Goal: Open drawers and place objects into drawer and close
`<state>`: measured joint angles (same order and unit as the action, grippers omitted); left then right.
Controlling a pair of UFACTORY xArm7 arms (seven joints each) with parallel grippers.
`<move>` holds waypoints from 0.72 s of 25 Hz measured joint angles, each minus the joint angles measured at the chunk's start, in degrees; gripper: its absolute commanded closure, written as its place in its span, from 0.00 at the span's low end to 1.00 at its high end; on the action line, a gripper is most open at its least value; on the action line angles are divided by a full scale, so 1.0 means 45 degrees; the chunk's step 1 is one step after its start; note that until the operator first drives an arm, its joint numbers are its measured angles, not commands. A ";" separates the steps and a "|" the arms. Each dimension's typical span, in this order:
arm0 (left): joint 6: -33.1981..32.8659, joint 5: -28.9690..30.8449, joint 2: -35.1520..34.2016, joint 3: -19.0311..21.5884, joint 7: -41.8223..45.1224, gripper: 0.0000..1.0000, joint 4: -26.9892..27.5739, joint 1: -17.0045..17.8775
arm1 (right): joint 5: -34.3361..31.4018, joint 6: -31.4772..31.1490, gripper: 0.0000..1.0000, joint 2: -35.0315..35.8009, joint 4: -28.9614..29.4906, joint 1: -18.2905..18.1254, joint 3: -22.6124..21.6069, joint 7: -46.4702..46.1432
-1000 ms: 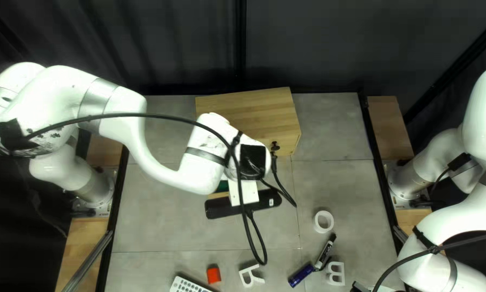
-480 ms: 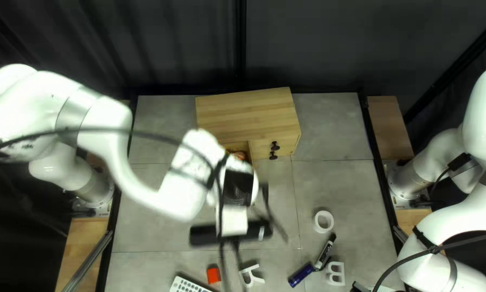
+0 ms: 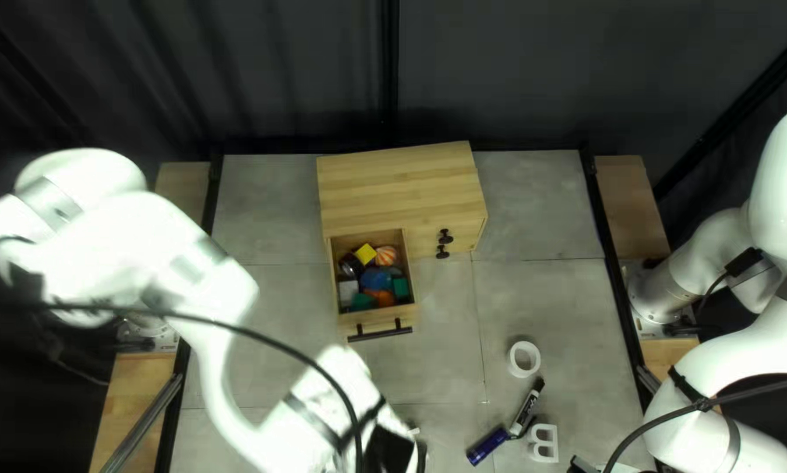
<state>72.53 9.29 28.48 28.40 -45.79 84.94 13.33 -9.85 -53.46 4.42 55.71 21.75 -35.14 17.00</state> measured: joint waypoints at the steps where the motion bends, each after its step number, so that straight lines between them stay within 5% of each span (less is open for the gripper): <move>1: -0.0194 0.0057 0.0021 -0.0021 0.0128 0.00 -0.0120 0.0054 | 0.0000 0.0000 0.00 0.0000 0.0000 0.0000 0.0000 0.0000; 18: -0.2632 0.1146 -0.0124 -0.0744 0.2291 0.00 -0.2354 0.0451 | 0.0000 0.0000 0.00 0.0000 0.0000 0.0000 0.0000 0.0000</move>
<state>60.69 14.44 27.93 25.05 -35.48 74.35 15.36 -9.85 -53.46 4.42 55.71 21.75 -35.14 17.00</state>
